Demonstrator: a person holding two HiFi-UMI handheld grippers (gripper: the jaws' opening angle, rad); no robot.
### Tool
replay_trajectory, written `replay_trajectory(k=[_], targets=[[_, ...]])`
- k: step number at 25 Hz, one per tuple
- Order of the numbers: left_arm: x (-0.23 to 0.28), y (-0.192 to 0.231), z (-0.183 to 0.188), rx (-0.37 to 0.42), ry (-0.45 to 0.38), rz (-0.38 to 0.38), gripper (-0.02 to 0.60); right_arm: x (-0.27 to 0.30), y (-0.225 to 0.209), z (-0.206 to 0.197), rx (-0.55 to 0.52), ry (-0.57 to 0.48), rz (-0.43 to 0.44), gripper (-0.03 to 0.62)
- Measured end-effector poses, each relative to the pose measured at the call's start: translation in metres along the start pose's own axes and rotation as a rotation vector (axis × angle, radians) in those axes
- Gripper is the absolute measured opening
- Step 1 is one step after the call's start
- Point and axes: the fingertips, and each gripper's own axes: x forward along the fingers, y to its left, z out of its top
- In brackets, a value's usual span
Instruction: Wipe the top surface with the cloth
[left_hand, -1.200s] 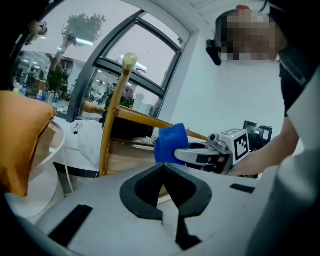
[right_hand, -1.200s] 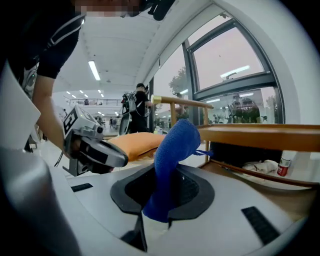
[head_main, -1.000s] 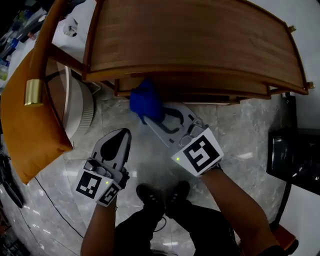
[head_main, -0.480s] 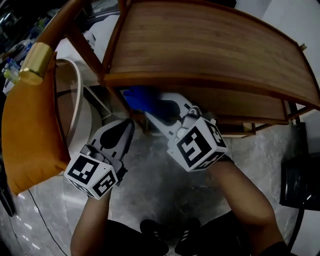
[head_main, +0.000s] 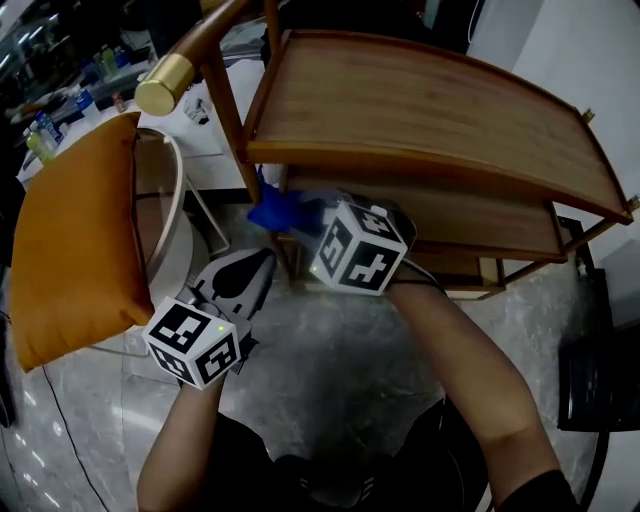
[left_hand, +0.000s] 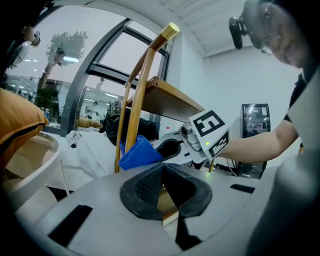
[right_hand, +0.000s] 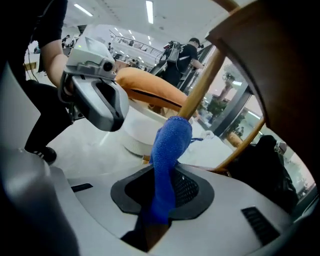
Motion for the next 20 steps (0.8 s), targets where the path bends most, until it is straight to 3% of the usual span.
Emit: replay_trajectory(k=[7, 14, 20], targets=[[-0.002, -0.002, -0.002, 0.024, 0.004, 0.005, 0.012, 0.009, -0.005, -0.008, 0.08, 0.058, 0.05, 0.078], [0.005, -0.006, -0.015, 0.002, -0.002, -0.019, 0.012, -0.001, -0.007, -0.043, 0.156, 0.104, 0.037, 0.077], [0.02, -0.017, -0.02, -0.009, -0.015, -0.054, 0.012, -0.025, -0.015, -0.074, 0.224, 0.111, -0.026, 0.077]])
